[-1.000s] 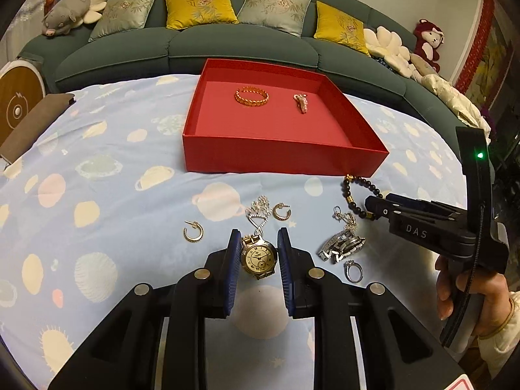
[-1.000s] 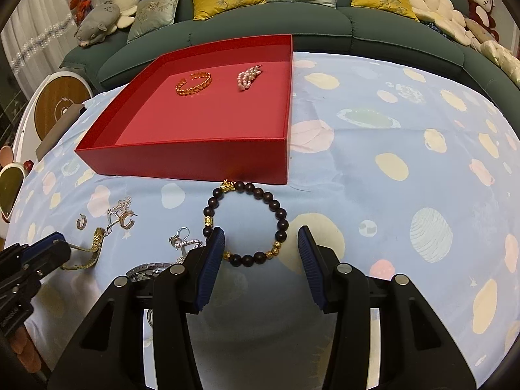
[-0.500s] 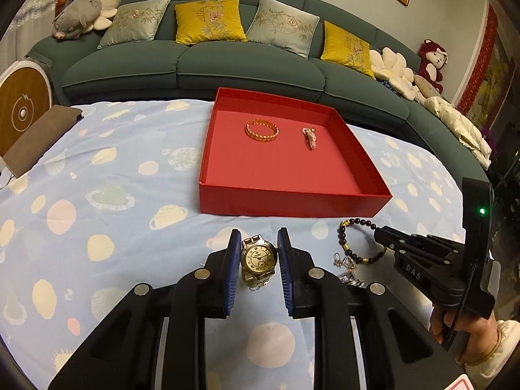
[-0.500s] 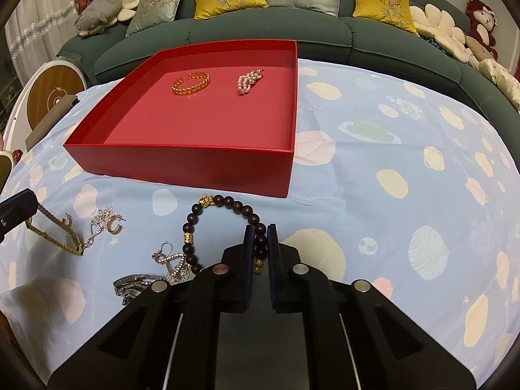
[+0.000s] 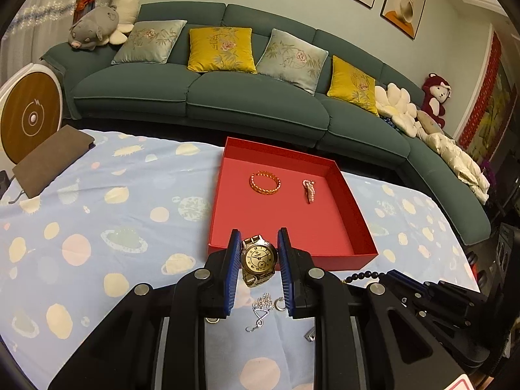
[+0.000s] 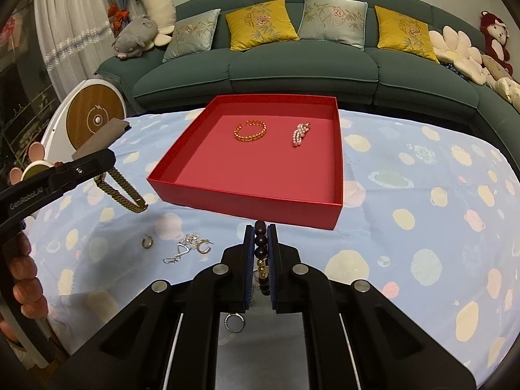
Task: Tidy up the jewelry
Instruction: 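Carry the gold watch and bead bracelet into the red box and release both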
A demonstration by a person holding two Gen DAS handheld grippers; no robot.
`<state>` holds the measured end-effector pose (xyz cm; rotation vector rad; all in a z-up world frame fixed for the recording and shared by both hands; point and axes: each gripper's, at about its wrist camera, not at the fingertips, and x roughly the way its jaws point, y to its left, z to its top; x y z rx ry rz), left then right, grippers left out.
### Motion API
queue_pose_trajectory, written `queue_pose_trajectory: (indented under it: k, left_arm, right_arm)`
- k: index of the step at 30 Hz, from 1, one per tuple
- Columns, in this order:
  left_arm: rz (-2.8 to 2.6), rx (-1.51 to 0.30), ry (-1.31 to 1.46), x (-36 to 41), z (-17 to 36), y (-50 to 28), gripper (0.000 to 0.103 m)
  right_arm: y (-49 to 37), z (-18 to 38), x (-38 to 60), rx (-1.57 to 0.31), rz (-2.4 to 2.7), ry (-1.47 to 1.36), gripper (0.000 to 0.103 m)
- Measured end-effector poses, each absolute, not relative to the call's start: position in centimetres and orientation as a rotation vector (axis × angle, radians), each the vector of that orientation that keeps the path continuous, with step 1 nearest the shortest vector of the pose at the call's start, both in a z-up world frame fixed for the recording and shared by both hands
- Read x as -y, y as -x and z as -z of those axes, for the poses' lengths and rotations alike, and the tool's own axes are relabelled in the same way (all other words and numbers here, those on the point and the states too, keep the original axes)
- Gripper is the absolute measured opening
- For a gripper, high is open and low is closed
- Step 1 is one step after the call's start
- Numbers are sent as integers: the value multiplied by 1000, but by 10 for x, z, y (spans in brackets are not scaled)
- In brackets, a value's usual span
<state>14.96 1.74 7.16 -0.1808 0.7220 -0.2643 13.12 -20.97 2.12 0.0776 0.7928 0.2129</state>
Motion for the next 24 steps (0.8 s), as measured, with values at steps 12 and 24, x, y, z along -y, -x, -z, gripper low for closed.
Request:
queue_pose_trajectory:
  k: [12,24]
  left_arm:
    - [262,-737,192,-22,-88,-183,19]
    - [301,-774,156,8,-84,-271,19]
  right_arm:
    - [-154,-49,207,-758,-216,-127,7]
    - [-236,-57,214,-762,-180,-142,7]
